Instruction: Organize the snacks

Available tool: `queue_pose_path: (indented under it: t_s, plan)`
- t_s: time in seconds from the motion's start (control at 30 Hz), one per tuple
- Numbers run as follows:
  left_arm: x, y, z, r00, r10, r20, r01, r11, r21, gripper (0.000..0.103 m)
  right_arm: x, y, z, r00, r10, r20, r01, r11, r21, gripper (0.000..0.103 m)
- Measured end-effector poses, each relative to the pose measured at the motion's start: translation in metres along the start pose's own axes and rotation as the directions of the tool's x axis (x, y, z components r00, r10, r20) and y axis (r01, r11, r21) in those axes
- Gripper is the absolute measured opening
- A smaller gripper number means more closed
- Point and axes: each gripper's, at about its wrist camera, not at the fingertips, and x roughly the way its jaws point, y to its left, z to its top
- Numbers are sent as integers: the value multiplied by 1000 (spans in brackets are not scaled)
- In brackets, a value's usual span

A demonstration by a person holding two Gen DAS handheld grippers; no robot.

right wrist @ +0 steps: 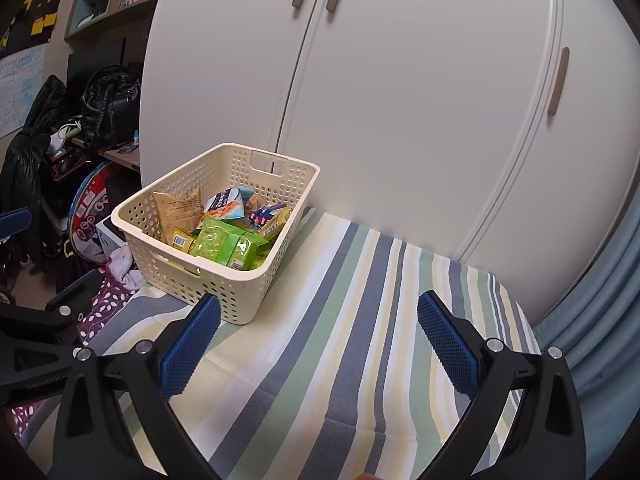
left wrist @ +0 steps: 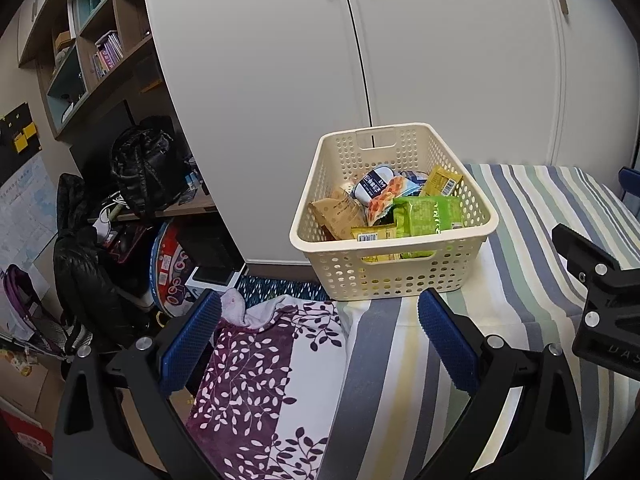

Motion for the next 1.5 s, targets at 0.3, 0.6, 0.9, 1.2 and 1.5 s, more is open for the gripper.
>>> queue_pose_path:
  t_s: [0.3,0.6,0.9,1.2,1.5]
  plan:
    - [-1,-1,-6,1000,19,-16,-18,1000,22,100,-4,11,0,1000,-7,1,7,999,-48,98]
    - [2,3,-8,999,37,-26,-36,999,29,100,-2,20,0,1000,-7,-7,6,997,-82,98]
    - [5,1,-9,999,33,-28,-32,999,38,100,2,20,0,1000,-3,-15,2,997,-78,98]
    - [6,0,-8,999,34,-33,-32,999,39,100,8,22,-1,1000,-6,-25,4,997,-79,98]
    - [9,3,-9,999,31,-36,-30,999,40,100,11,25,1,1000,0,-28,-3,996,-85,98]
